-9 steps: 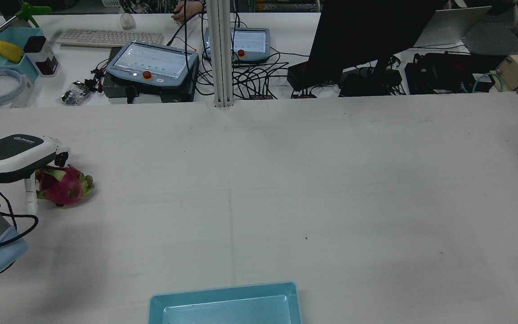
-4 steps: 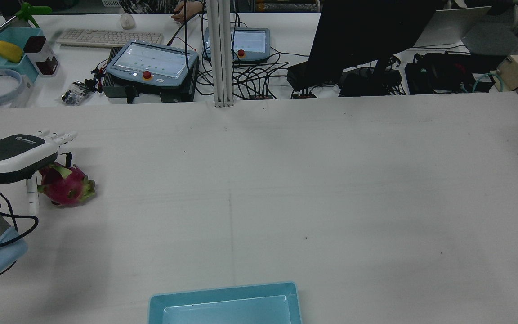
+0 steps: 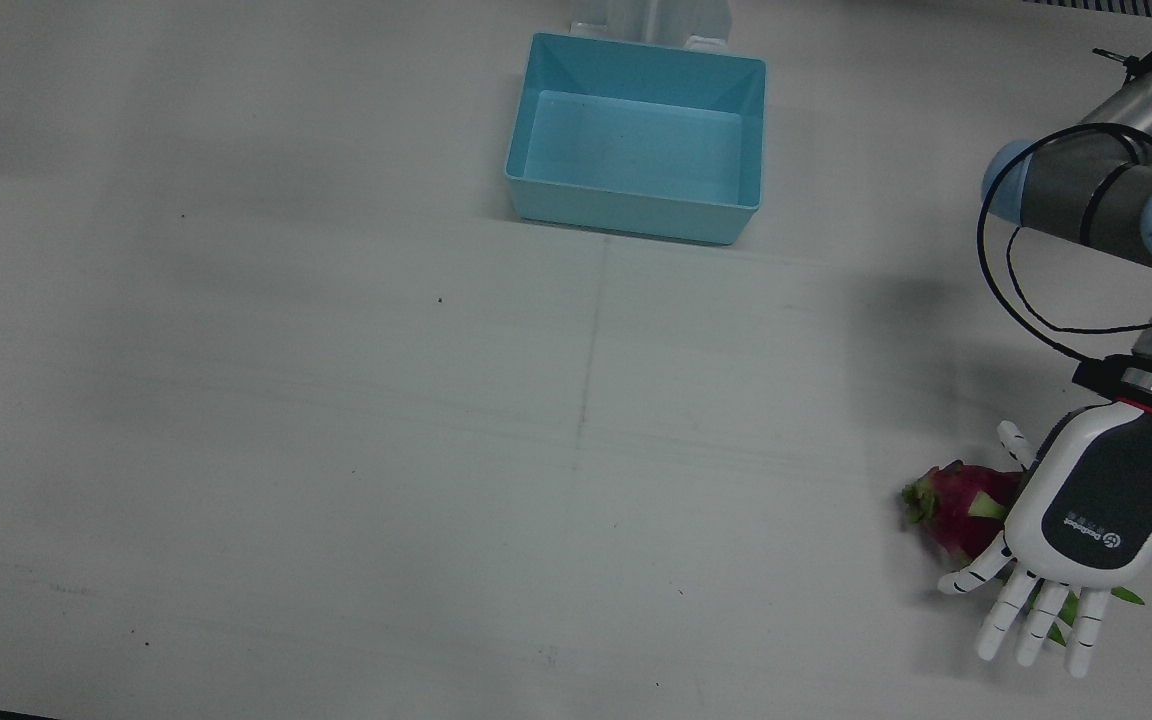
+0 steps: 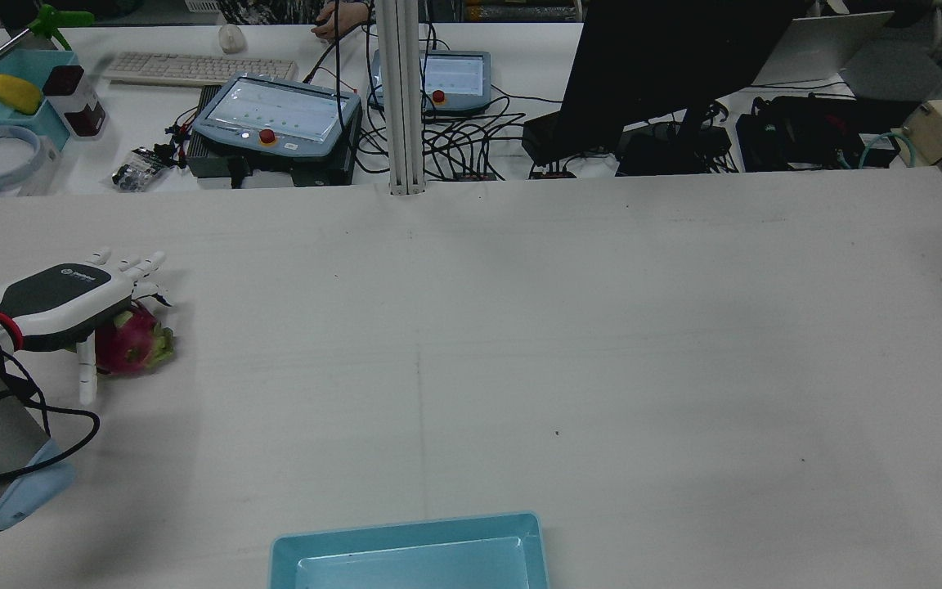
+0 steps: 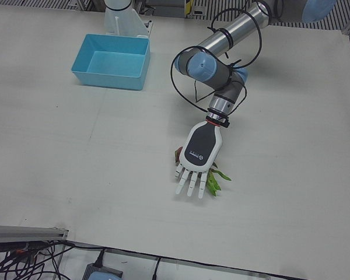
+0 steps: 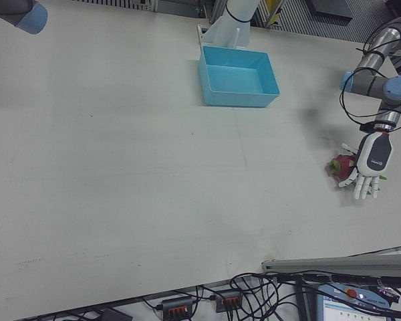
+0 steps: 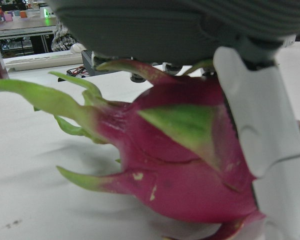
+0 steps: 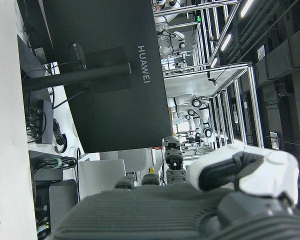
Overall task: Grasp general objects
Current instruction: 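Close the left hand on the dragon fruit and lift it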
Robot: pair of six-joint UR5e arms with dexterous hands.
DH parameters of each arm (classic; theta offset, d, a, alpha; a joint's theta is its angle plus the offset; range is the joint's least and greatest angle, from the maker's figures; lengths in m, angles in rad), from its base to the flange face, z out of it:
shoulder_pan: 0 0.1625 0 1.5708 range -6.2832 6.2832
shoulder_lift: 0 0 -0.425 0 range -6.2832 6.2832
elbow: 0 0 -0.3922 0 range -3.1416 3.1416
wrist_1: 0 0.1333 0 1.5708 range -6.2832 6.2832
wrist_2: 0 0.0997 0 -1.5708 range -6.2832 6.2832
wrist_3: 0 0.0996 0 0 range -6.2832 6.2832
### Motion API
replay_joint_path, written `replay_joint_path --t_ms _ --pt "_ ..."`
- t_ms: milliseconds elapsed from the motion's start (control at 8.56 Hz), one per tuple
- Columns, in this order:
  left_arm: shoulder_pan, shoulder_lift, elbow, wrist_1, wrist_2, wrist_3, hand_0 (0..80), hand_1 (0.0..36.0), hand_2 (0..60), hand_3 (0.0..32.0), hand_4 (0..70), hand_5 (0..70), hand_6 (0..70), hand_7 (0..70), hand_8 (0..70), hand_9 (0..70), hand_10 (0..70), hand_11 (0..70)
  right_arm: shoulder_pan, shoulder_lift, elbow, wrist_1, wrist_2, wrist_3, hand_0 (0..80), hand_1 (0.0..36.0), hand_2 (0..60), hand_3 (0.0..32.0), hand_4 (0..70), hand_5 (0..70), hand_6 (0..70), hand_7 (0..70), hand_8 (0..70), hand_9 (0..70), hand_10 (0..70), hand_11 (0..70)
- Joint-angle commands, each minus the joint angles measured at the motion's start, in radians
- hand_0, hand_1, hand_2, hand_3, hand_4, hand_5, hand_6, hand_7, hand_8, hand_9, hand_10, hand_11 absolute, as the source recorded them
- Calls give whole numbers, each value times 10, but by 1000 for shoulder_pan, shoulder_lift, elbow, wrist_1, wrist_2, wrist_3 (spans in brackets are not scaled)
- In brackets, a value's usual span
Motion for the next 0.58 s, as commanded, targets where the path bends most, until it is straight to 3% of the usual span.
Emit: replay_joint_path --t_ms 0,234,350,467 --pt "20 3 9 -7 -13 -1 509 317 600 146 0 255 0 0 89 0 12 41 0 0 0 0 0 0 0 0 0 0 0 0 0 0 0 0 0 0" --pt "22 2 37 -24 -36 -1 508 317 600 138 0 257 0 0 90 0 13 42 0 0 0 0 0 0 0 0 0 0 0 0 0 0 0 0 0 0" --pt "22 0 37 -24 -46 -1 507 320 600 112 0 288 2 5 99 0 18 50 0 0 0 0 0 0 0 0 0 0 0 0 0 0 0 0 0 0" --pt "22 0 32 -22 -52 1 515 332 600 38 3 362 39 59 117 0 39 81 0 0 0 0 0 0 0 0 0 0 0 0 0 0 0 0 0 0"
